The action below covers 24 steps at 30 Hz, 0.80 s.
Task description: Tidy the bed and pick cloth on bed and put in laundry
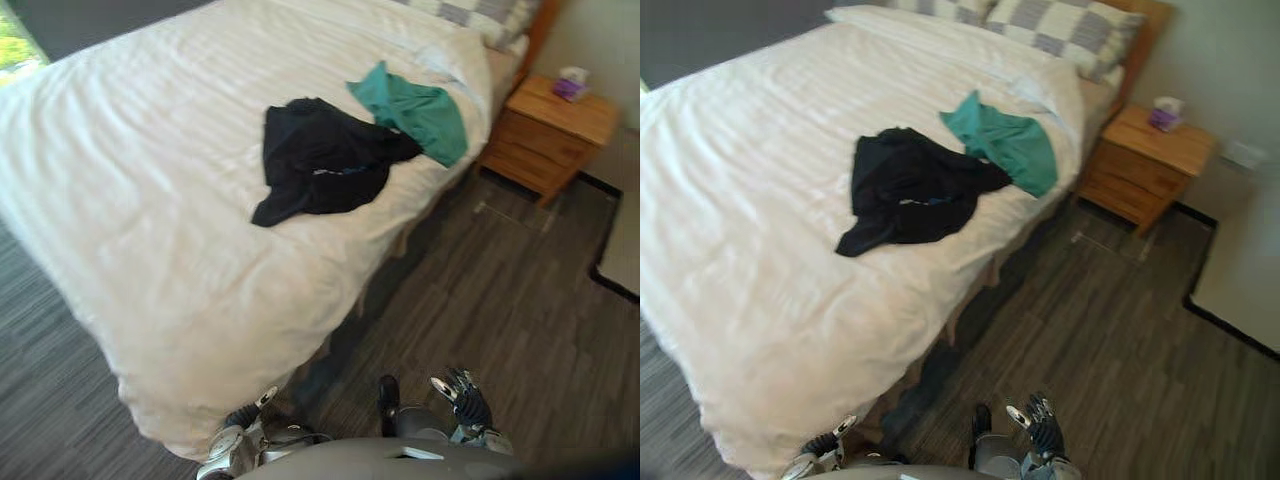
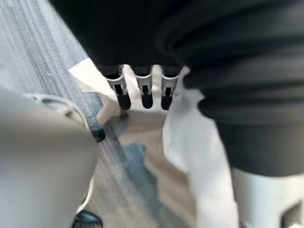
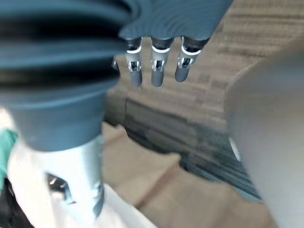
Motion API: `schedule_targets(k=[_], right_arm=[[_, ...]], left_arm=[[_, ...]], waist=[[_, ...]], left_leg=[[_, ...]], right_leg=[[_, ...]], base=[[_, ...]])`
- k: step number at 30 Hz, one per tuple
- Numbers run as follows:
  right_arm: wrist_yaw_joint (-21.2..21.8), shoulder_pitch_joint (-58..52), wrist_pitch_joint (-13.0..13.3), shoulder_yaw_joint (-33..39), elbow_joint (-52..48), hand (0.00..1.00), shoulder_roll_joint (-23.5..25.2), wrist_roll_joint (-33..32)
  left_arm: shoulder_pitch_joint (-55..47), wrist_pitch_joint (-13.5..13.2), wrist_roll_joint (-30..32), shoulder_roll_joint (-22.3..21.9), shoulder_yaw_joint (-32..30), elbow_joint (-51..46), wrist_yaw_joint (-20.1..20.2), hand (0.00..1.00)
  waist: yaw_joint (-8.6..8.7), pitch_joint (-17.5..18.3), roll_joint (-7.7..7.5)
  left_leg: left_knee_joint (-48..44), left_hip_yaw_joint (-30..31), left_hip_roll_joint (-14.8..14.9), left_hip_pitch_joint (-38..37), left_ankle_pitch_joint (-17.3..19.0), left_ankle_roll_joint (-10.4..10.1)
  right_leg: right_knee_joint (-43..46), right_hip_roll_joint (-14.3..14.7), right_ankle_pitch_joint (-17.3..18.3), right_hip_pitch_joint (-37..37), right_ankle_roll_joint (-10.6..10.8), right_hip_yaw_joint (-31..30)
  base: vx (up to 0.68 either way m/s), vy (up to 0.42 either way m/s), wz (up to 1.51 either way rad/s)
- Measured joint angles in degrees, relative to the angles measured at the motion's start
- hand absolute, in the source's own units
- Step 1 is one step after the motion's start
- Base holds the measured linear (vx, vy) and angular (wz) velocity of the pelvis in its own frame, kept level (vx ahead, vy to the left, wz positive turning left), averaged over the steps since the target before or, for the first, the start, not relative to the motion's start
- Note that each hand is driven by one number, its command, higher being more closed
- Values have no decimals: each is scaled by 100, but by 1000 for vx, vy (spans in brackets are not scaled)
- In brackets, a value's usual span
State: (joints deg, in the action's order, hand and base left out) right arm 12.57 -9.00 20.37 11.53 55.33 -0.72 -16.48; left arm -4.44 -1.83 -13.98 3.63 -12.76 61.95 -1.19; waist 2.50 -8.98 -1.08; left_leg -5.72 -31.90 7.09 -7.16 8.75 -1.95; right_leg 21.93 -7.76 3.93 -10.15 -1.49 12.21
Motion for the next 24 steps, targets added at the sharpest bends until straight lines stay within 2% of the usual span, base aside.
schedule_targets(k=[1, 2, 3, 4, 5, 6, 7, 9, 16, 17, 19, 21, 22, 23, 24], right_arm=[[-34, -69, -5, -19, 85, 0, 6, -1], [-52, -26, -10, -106, 108, 0, -4, -1], [-50, 20, -8, -127, 142, 0, -40, -1], [-56, 171, -16, -121, 233, 0, -79, -3], [-54, 182, -18, -105, 246, 0, -93, -3], [-45, 161, -18, -93, 244, 0, -74, -1], [-39, 80, -42, -92, 246, 0, -43, -1], [-32, 15, -90, -96, 240, 0, -67, 3], [11, 15, -420, -93, 431, 0, -192, -21], [3, 53, -459, -67, 556, 0, -198, -27], [-3, 99, -531, -63, 716, 0, -270, -25], [-9, 106, -582, 47, 848, 0, -313, -24], [-20, 93, -628, 135, 904, 0, -325, -28], [-33, 80, -649, 174, 917, 0, -393, -72], [-39, 75, -664, 188, 916, 0, -466, -88]], left_arm=[[16, 3, 1, 89, 32, -14, -20, 0], [20, 43, 6, 172, 37, 37, -61, 0], [13, 48, 3, 160, 36, 34, -67, 0], [-42, 46, 19, 158, 47, 36, -71, 0], [-68, 46, 20, 189, 68, 35, -72, 0], [-118, 44, 17, 253, 137, 24, -71, 0], [-119, 44, 32, 350, 188, 32, -72, 0], [-181, 50, 190, 363, 197, 38, -71, 0], [-249, 32, 215, 389, 175, 286, 68, 0], [-263, 10, 213, 402, 112, 285, 163, 0], [-328, -54, 144, 364, 73, 286, 245, 0], [-374, -139, 76, 307, 40, 286, 272, 0], [-370, -141, -30, 241, 27, 286, 279, 0], [-352, -148, -74, 141, 31, 286, 298, 0], [-325, -147, -119, 63, 41, 284, 332, 0]], waist=[[-12, 98, -162], [-31, 89, -219], [-42, 90, -154], [-120, 92, -113], [-125, 118, -61], [-142, 103, -95], [-190, 45, -217], [-248, 33, -224], [-201, 15, -194], [-222, 3, -228], [-242, -5, -227], [-235, -12, -167], [-226, -16, -107], [-216, -4, 89], [-197, -13, 247]], left_leg=[[-81, -109, -103, -42, 22, -75], [-79, 22, -121, -17, 76, -121], [-10, 299, -167, 36, 93, -117], [193, 389, -172, 3, -1, -21], [238, 242, -98, 6, -48, -47], [241, 77, -43, 9, -75, -67], [143, 75, -97, -34, -28, -132], [89, -73, -35, -121, -6, -165], [-201, -395, 88, -285, 193, -391], [-449, 1, 75, -264, 141, -273], [-743, 845, 12, -255, 167, -220], [-857, 1291, -65, -287, 254, -95], [-851, 1498, -89, -288, 425, 29], [-649, 1725, -74, -314, 762, 163], [-483, 1803, -25, -384, 1003, 101]], right_leg=[[-232, -51, 112, 191, 123, 129], [-785, 145, 14, 364, 251, 38], [-1140, 285, -195, 494, 231, -45], [-1910, 475, -402, 713, 136, -191], [-2137, 503, -421, 787, 124, -106], [-2430, 514, -542, 902, 127, 113], [-2797, 564, -1024, 1072, 129, 53], [-2800, 601, -1053, 1072, 169, -51], [-2803, 744, -1058, 1061, 124, -412], [-2803, 765, -1071, 1062, 100, -640], [-2801, 801, -1072, 1064, 91, -996], [-2801, 854, -1071, 1013, 90, -1322], [-2801, 937, -1070, 948, 89, -1478], [-2799, 1074, -1071, 870, 90, -1546], [-2797, 1180, -1082, 839, 104, -1537]], base=[[44, -51, -84], [1, -50, -96], [-83, -24, -116], [-72, -7, -94], [-103, -47, -94], [-55, -62, -52], [-64, -80, -45], [-60, -33, -39], [-44, 7, -35], [16, -1, -68], [16, -45, -111], [-33, -7, -115], [-67, 53, -109], [-79, 77, -104], [-70, 139, -97]])
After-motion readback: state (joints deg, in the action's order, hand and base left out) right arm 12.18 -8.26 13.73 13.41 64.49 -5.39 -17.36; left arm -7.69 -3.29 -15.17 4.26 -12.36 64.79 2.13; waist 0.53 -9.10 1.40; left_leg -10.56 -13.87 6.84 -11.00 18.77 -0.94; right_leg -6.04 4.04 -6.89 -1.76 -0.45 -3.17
